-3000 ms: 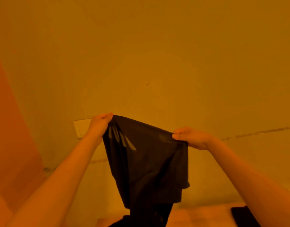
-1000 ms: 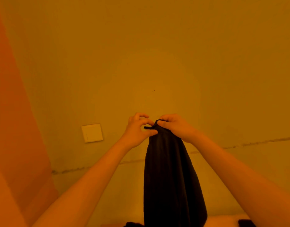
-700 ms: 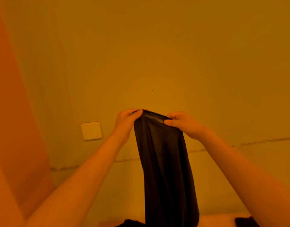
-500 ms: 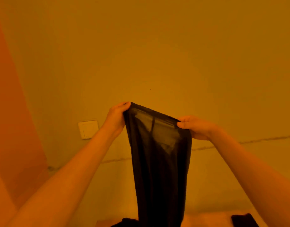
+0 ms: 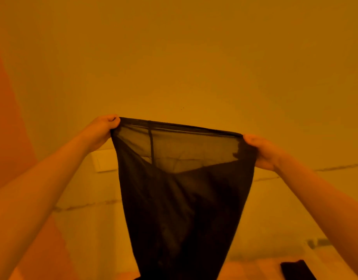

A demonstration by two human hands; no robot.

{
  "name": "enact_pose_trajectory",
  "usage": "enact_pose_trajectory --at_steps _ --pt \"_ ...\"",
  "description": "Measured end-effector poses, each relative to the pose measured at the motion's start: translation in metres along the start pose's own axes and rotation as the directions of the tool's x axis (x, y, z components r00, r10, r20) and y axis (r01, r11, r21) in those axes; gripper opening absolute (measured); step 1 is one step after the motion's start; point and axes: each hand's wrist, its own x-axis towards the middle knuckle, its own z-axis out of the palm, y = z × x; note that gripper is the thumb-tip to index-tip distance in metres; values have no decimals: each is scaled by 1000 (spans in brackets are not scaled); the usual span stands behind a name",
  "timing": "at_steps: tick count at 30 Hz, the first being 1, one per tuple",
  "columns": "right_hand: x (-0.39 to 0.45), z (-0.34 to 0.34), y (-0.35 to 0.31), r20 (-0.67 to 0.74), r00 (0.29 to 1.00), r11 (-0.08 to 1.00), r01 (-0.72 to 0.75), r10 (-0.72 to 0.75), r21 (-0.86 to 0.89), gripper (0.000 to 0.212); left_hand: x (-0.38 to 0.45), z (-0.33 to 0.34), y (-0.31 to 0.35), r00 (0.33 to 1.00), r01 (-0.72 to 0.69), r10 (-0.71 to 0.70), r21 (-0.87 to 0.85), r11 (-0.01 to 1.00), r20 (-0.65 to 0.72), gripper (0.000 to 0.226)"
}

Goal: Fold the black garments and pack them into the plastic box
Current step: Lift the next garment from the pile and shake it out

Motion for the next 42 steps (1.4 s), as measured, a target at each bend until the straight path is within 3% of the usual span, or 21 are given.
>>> enact_pose_trajectory --at_steps 2,4,6,8,10,12,14,16,18,20,22,24,25,26,28,30,33,37,39,41,42 --pt "2 -1 -5 7 1000 995 -9 9 -102 66 0 -10 -1 1000 -2 3 21 1000 -28 28" --pt "4 -2 -10 102 990 920 -55 102 -389 62 0 -22 -4 999 -6 10 90 996 -48 28" --pt "4 -4 -20 107 968 728 -95 227 -679 46 -2 -34 -6 997 -30 46 256 966 -59 28" --pt "7 -4 -32 44 965 502 -96 260 -859 28 -5 -44 -3 994 -98 107 489 867 11 26" --pt "13 -4 -46 -1 964 231 -64 265 -971 17 -10 -45 2 977 -206 94 713 670 193 26" --pt "21 0 -61 -23 962 -4 -22 271 -1000 12 -9 -41 0 938 -320 -19 883 343 347 21" --pt "29 5 -73 -28 965 -178 20 259 -984 22 -11 -34 -3 919 -379 -108 925 18 378 25" --pt "35 11 -84 -37 971 -277 31 237 -960 27 -14 -27 -6 919 -382 -161 914 -136 360 27" --pt "36 13 -94 -46 977 -287 16 210 -958 27 -18 -21 -8 918 -391 -168 895 -213 360 26" --pt "36 14 -99 -59 981 -277 -5 185 -961 22 -20 -17 -10 918 -396 -131 894 -209 375 33" --pt "37 15 -102 -79 983 -273 -31 165 -961 21 -20 -14 -12 924 -379 -5 917 -123 382 49" --pt "36 12 -102 -93 985 -272 -51 144 -961 22 -21 -13 -9 909 -388 197 918 85 366 63" --pt "35 9 -102 -97 987 -263 -61 127 -963 20 -23 -12 -6 903 -388 270 904 178 334 60" --pt "33 7 -101 -102 989 -241 -73 109 -968 16 -23 -12 -3 902 -375 314 900 222 298 53" --pt "30 3 -99 -111 991 -164 -98 76 -982 12 -20 -12 0 901 -354 337 913 205 274 38" --pt "29 1 -97 -105 993 -81 -101 49 -992 13 -11 -16 -2 924 -313 264 944 104 278 24" --pt "30 7 -94 -65 998 9 -65 -5 -998 15 0 -19 -9 977 -211 25 977 -38 212 27" --pt "28 14 -96 -50 997 105 -44 -59 -993 13 -1 -14 -16 978 -170 -141 982 -85 157 29" --pt "30 15 -98 -60 995 208 -42 -83 -977 19 -4 -10 -14 974 -149 -188 984 -92 130 26" --pt "34 22 -97 -37 993 301 -2 -109 -954 22 -8 0 -12 958 -169 -233 986 -1 164 30" --pt "37 28 -96 -10 994 333 28 -111 -942 19 -10 10 -11 948 -197 -218 965 171 232 37"
